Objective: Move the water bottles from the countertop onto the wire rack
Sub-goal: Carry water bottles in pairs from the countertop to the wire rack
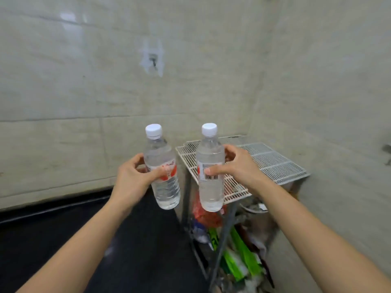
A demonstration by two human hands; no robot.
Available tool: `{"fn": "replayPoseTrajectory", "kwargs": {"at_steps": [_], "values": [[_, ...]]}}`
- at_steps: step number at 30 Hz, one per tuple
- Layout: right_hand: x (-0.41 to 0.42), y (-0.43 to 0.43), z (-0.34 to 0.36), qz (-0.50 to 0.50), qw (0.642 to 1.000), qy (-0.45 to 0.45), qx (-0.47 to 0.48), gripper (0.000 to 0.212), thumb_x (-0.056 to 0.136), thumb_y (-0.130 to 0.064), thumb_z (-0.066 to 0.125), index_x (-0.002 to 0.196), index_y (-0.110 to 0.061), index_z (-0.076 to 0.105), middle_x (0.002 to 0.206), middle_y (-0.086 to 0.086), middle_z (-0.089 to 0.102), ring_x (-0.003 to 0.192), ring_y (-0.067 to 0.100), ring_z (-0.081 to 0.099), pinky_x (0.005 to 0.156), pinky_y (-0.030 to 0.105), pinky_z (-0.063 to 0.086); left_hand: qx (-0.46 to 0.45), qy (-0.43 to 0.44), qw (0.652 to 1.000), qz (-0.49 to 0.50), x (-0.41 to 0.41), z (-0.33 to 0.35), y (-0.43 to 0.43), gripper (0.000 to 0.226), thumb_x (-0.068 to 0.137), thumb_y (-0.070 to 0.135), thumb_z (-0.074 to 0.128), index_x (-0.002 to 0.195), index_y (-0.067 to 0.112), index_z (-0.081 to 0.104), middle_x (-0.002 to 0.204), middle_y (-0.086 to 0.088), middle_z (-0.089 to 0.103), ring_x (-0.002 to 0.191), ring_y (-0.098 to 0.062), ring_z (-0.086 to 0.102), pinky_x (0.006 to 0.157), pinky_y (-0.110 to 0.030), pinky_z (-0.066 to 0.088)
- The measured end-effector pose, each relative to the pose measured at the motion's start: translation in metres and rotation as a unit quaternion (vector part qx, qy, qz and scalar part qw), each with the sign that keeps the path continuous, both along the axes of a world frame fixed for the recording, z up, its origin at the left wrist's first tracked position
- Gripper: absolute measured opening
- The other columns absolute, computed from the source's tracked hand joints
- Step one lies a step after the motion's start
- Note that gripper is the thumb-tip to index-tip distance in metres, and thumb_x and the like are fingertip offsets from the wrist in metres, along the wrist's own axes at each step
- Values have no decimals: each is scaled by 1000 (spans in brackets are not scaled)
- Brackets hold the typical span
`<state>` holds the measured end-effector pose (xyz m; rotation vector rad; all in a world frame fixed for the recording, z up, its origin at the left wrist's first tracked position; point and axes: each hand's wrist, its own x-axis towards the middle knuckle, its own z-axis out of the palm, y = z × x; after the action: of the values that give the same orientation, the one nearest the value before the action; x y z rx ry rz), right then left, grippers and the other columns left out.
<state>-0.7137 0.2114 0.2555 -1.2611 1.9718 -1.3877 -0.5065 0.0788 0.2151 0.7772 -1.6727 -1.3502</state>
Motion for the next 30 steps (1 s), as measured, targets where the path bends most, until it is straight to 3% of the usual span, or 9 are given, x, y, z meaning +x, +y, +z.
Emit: {"fn": "replayPoseTrajectory", "kwargs": {"at_steps": [4,7,12,14,16,20,25,30], "values": [[-73,25,21,-47,999,8,-17,51,60,-15,89,105,-17,66,93,-7,71,80,6,64,64,14,50,-29,20,999,-33,-85,32,11,32,69,20,82,97,25,66,94,11,71,73,5,67,56,-8,49],[-125,31,23,-90,995,-2,-38,48,62,-11,88,104,-14,65,90,-4,70,76,7,63,59,9,50,-38,15,998,-53,-141,40,12,49,68,27,82,113,18,65,104,8,70,89,-5,66,70,-20,50],[-216,21,13,-144,988,-9,-49,43,62,-7,88,98,-11,64,82,0,68,69,10,61,54,11,49,-41,4,995,-87,-233,34,-3,63,58,43,79,115,20,64,107,4,70,96,-14,67,81,-32,53],[-252,9,8,-164,986,-5,-35,44,60,-11,89,98,-10,65,83,1,69,68,10,61,57,15,50,-36,1,995,-98,-273,31,-13,63,55,47,78,112,24,64,105,6,71,94,-13,67,78,-29,52],[-289,-8,4,-181,983,1,-21,47,58,-16,91,97,-12,64,83,1,70,67,12,62,65,25,52,-26,-2,994,-105,-315,28,-27,57,60,41,81,112,24,65,105,7,71,94,-11,67,76,-27,51],[-355,-39,-12,-223,975,12,8,51,54,-21,91,95,-10,63,84,4,72,69,16,66,74,40,56,11,-15,994,-104,-392,12,-54,53,65,30,85,113,18,65,105,5,71,95,-14,67,86,-37,54],[-424,-79,-26,-259,965,-1,29,46,57,-30,88,91,-22,58,88,-5,69,81,15,67,81,43,57,37,-8,997,-65,-464,-5,-70,42,67,25,84,103,20,64,94,8,69,86,-8,64,67,-23,48],[-480,-124,-28,-274,960,24,45,58,43,-51,79,90,-28,55,93,-7,69,84,19,68,79,44,57,53,-30,996,-66,-527,-9,-95,45,67,18,85,107,17,64,98,5,70,89,-9,66,77,-29,52]]}}
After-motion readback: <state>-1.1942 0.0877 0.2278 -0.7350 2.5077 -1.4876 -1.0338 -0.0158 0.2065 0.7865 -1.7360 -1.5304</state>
